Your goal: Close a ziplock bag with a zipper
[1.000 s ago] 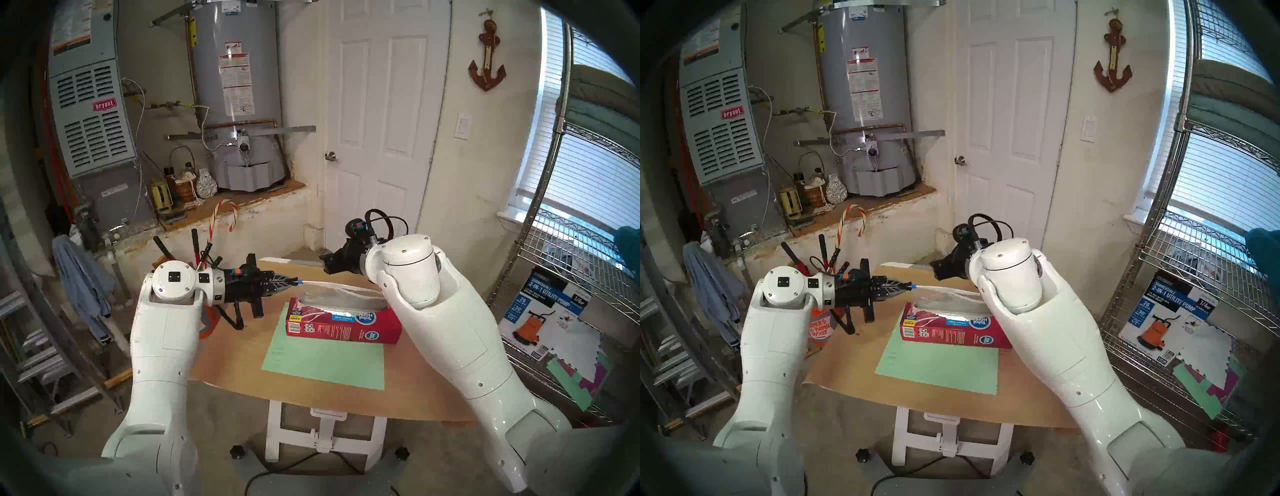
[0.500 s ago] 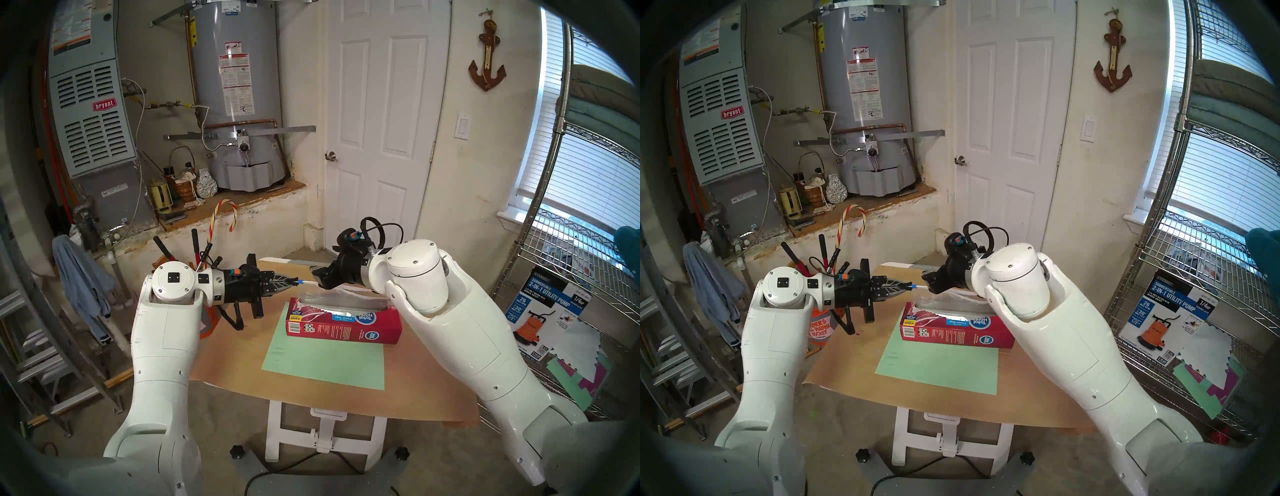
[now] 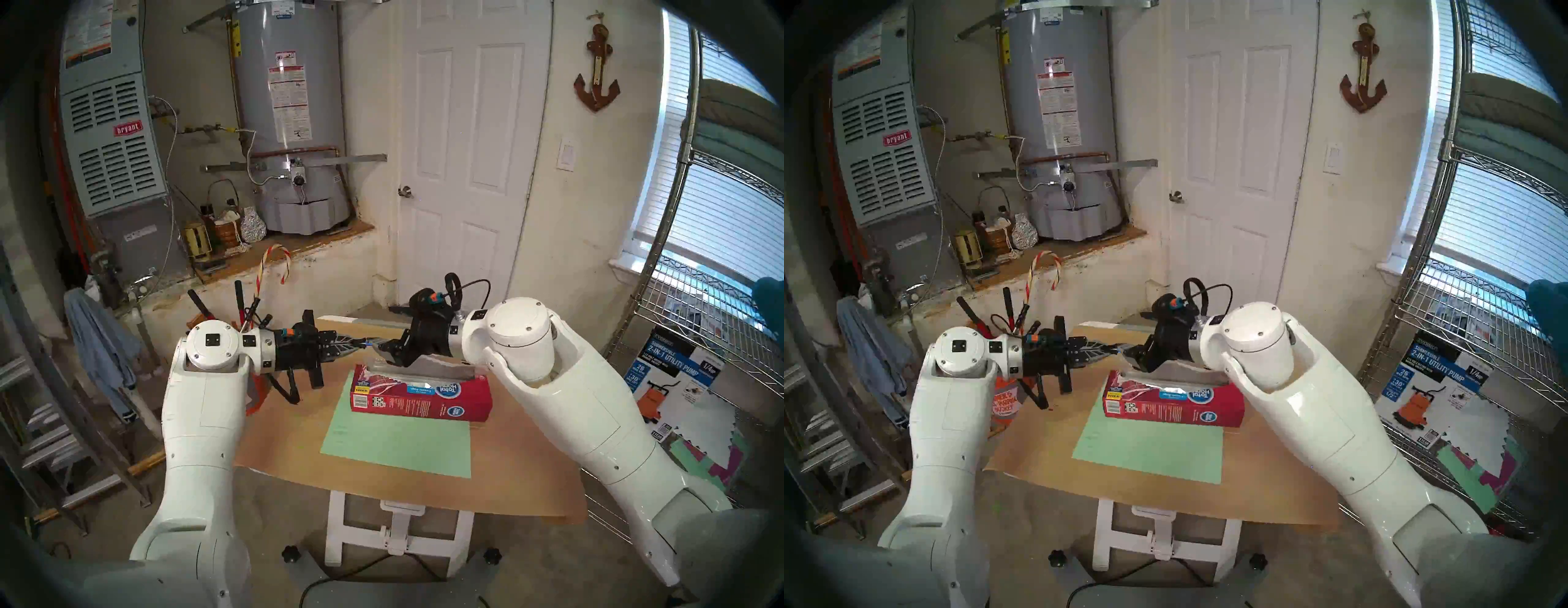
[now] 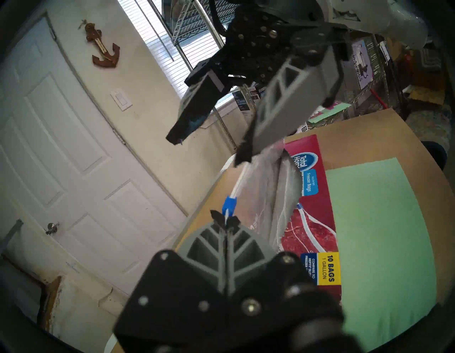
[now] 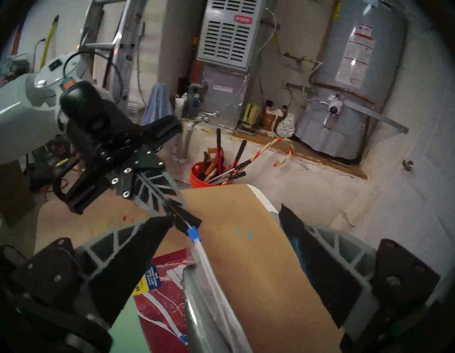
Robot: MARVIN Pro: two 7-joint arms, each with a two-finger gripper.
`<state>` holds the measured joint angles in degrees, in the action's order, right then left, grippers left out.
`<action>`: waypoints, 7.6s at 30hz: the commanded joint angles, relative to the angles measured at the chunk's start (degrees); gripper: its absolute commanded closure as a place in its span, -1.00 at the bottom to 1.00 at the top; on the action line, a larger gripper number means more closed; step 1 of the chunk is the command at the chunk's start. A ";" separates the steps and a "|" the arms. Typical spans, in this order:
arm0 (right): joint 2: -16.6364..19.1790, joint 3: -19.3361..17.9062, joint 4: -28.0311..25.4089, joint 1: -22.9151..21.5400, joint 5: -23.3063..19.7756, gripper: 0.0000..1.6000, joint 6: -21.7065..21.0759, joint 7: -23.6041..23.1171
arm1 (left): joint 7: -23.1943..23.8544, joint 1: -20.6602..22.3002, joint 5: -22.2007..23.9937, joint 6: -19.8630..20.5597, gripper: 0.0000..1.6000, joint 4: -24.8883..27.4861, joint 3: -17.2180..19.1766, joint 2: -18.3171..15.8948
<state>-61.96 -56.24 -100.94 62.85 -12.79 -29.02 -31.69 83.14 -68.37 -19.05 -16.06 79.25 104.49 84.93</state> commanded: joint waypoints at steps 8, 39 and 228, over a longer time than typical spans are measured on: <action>-0.16 1.07 1.33 -1.03 1.79 -1.00 11.50 -4.46 | 0.81 1.00 1.02 0.44 1.00 1.27 0.41 0.73; -2.31 2.31 6.88 -1.97 5.88 -0.61 12.53 -4.62 | 1.86 1.92 0.68 -0.04 1.00 -0.57 1.94 1.10; 1.50 1.69 8.22 1.56 7.56 1.00 18.18 3.93 | 1.86 9.46 4.51 -3.89 -0.44 -9.59 -4.75 -2.59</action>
<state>-59.83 -54.42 -91.43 65.74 -5.22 -11.08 -27.49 85.14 -62.25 -15.97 -19.12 70.73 100.47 82.59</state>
